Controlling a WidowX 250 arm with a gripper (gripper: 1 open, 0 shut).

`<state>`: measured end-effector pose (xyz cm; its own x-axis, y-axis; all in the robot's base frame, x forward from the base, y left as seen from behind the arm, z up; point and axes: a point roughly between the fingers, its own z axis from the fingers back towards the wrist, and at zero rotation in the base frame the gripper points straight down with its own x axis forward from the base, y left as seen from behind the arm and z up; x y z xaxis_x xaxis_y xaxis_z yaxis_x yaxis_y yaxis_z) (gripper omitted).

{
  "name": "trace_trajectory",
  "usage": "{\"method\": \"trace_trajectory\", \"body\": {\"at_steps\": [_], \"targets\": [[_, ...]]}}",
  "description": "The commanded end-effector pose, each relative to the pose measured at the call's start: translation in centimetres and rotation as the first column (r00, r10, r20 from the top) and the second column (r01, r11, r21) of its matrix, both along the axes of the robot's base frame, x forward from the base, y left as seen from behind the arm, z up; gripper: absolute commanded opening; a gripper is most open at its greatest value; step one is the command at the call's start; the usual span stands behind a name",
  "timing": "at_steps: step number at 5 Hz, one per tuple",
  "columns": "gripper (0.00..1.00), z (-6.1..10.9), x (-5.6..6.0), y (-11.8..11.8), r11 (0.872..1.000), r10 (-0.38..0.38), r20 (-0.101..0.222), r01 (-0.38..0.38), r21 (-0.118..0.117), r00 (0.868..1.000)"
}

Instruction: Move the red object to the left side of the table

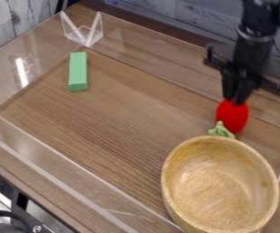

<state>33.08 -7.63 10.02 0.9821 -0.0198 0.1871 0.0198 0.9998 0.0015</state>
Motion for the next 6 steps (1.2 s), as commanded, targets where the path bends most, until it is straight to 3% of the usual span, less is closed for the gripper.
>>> {"method": "trace_trajectory", "body": {"at_steps": [1, 2, 4, 6], "targets": [[0.00, 3.7, 1.4, 3.1, 0.992, 0.124, 0.103, -0.124, -0.009, 0.987], [1.00, 2.4, 2.0, 2.8, 0.983, 0.183, 0.092, -0.183, -0.008, 0.979], [1.00, 0.5, 2.8, 2.2, 0.996, 0.095, 0.057, -0.094, -0.007, 0.994], [1.00, -2.3, 3.4, 2.8, 0.996, 0.092, 0.021, -0.091, -0.012, 0.996]]}}
